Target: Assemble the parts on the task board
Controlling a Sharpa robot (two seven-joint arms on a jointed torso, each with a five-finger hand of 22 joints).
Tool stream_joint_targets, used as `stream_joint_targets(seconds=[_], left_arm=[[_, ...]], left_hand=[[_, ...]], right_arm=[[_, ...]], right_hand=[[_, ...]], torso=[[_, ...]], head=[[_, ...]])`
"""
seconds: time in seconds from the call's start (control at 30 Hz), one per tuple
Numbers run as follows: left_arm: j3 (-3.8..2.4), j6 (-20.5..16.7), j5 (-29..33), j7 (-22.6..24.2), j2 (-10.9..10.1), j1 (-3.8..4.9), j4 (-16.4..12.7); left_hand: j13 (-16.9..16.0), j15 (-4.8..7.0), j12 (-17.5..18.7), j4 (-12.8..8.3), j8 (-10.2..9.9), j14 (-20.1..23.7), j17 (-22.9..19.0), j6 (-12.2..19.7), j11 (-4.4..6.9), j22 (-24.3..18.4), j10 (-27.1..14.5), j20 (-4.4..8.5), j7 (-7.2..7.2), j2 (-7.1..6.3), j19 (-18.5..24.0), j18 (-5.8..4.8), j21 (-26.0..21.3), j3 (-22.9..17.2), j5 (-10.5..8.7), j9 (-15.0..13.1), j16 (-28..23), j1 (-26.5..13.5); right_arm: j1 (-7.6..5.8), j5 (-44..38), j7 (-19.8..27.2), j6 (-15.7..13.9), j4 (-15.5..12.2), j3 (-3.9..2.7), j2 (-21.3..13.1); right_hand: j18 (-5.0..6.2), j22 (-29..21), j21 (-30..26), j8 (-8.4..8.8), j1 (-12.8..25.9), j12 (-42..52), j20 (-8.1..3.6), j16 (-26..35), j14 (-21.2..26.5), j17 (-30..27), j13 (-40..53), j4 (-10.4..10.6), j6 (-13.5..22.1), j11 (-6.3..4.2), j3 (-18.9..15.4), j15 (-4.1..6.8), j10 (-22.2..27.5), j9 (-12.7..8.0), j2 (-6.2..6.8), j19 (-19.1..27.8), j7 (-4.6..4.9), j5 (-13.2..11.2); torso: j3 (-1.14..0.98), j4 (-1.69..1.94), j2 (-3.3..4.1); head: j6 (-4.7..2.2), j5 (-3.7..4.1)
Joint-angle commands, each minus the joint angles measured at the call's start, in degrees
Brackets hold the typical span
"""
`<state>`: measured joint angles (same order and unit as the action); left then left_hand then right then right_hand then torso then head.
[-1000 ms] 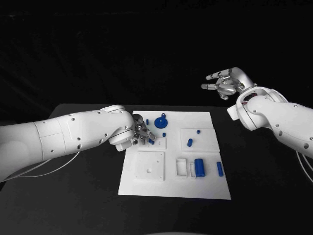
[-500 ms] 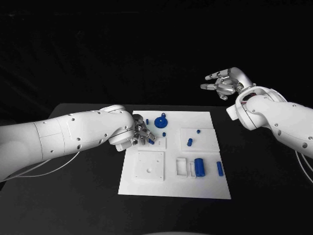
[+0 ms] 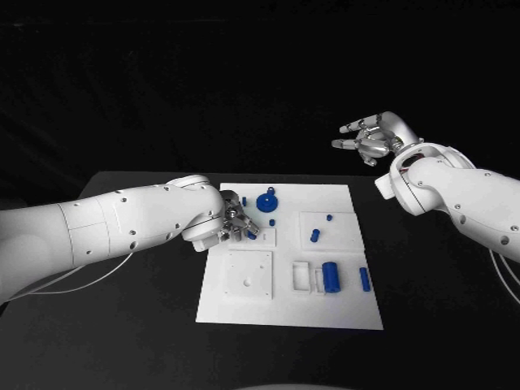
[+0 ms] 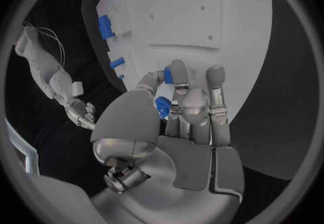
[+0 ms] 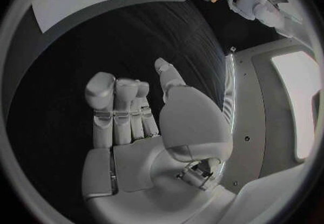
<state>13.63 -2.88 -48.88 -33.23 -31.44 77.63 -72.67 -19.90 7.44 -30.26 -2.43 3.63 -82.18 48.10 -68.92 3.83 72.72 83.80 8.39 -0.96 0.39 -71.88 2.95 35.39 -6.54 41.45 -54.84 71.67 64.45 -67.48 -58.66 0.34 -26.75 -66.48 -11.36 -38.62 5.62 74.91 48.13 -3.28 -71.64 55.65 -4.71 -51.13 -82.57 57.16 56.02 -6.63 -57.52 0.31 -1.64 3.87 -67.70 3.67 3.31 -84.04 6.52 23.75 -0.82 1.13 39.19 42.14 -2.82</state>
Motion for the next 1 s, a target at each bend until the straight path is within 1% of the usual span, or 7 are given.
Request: stream_joint_targets(seconds=[0.03,0.4,0.6,0.67,0.7,0.73,1.0], left_arm=[[0.07,1.2,-1.1,0.0,0.2,-0.24,0.0],[0.07,2.1,-2.0,0.0,0.5,-0.35,0.2],[0.07,2.9,-2.2,0.1,0.6,-0.41,0.2],[0.07,3.1,-2.3,0.1,0.7,-0.47,0.1],[0.07,3.1,-2.3,0.1,0.8,-0.50,0.1],[0.07,3.2,-2.4,0.2,0.8,-0.55,0.2],[0.06,3.3,-3.1,0.3,1.2,-0.88,0.4]], left_hand=[[0.1,0.01,-0.2,-7.1,0.3,-0.1,0.0,-2.1,0.38,0.2,3.0,0.05,1.90,0.43,-0.4,-0.91,-0.3,-7.3,0.13,-3.4,0.2,0.0],[0.0,-0.01,-0.3,-7.0,0.4,-0.1,0.2,-2.6,0.41,0.5,3.0,0.02,2.04,0.36,-0.5,-0.98,-0.7,-7.1,-0.18,-3.5,0.3,0.0],[0.2,0.03,-1.0,-6.4,0.4,-0.2,1.0,-3.6,0.52,1.1,3.0,-0.01,2.40,0.04,-0.8,-1.02,-1.2,-6.6,-0.58,-5.2,0.8,0.1],[0.2,0.02,-1.1,-6.2,0.4,-0.2,1.1,-3.7,0.53,1.3,3.0,0.00,2.45,-0.08,-0.8,-1.04,-1.3,-6.5,-0.68,-5.5,0.8,0.1],[0.3,0.05,-1.3,-6.0,0.4,-0.3,1.2,-3.9,0.55,1.5,3.0,0.01,2.51,-0.15,-0.9,-1.06,-1.5,-6.5,-0.77,-6.0,0.9,0.2],[0.2,0.05,-1.5,-5.8,0.4,-0.3,1.4,-4.0,0.59,1.7,3.0,0.01,2.58,-0.19,-1.0,-1.09,-1.5,-6.4,-0.91,-6.4,1.1,0.2],[0.2,0.03,-2.1,-5.1,0.4,-0.4,1.8,-4.7,0.67,2.5,3.0,-0.05,2.84,-0.50,-1.4,-1.08,-1.9,-6.1,-1.61,-8.2,1.6,0.4]], right_arm=[[-0.02,-0.4,0.1,1.0,0.0,-0.04,0.1],[-0.02,-0.4,0.0,1.1,0.1,-0.04,0.2],[-0.02,-0.4,0.0,1.2,0.1,-0.04,0.3],[-0.01,-0.4,0.0,1.3,0.1,-0.04,0.3],[-0.01,-0.4,0.0,1.3,0.1,-0.04,0.3],[-0.01,-0.4,0.0,1.4,0.1,-0.04,0.4],[-0.01,-0.4,0.0,1.5,0.1,-0.04,0.5]], right_hand=[[0.54,5.2,-0.1,-0.31,0.1,-0.3,-0.30,0.2,-0.1,0.0,0.0,0.0,0.3,-0.05,-0.3,0.09,0.0,0.1,-0.44,-3.4,0.06,-0.1],[0.54,5.1,-0.2,-0.31,0.2,-0.4,-0.30,0.3,0.0,-0.1,-0.1,0.1,0.4,-0.06,-0.3,0.08,0.0,0.1,-0.49,-3.4,0.05,0.0],[0.56,5.1,-0.3,-0.31,0.2,-0.4,-0.31,0.4,-0.1,-0.1,-0.1,0.3,0.4,-0.05,-0.4,0.10,0.0,0.1,-0.51,-3.4,0.07,0.1],[0.56,5.0,-0.4,-0.32,0.1,-0.5,-0.34,0.5,-0.1,-0.1,-0.2,0.2,0.4,-0.11,-0.3,0.14,0.1,0.1,-0.55,-3.4,0.07,3.3],[0.56,5.0,-0.5,-0.32,0.1,-0.5,-0.35,0.5,-0.1,-0.2,-0.2,0.2,0.3,-0.13,-0.2,0.15,0.1,0.1,-0.53,-3.4,0.07,4.4],[0.55,5.0,-0.4,-0.31,0.1,-0.5,-0.36,0.5,-0.1,-0.2,-0.2,0.2,0.3,-0.14,-0.1,0.16,0.1,0.1,-0.53,-3.4,0.07,4.6],[0.56,4.9,-0.7,-0.31,0.4,-0.6,-0.35,0.7,-0.1,-0.2,-0.3,0.3,0.4,-0.09,-0.3,0.13,0.1,0.1,-0.43,-3.4,0.07,2.3]], torso=[[-0.04,0.01,0.03],[-0.01,-0.01,0.01],[-0.01,0.01,0.01],[-0.03,0.03,0.02],[-0.03,0.02,0.02],[-0.03,0.02,0.01],[-0.02,0.00,0.02]], head=[[0.04,0.07],[0.18,0.08],[0.23,0.12],[0.45,0.34],[0.47,0.36],[0.45,0.46],[0.59,0.50]])
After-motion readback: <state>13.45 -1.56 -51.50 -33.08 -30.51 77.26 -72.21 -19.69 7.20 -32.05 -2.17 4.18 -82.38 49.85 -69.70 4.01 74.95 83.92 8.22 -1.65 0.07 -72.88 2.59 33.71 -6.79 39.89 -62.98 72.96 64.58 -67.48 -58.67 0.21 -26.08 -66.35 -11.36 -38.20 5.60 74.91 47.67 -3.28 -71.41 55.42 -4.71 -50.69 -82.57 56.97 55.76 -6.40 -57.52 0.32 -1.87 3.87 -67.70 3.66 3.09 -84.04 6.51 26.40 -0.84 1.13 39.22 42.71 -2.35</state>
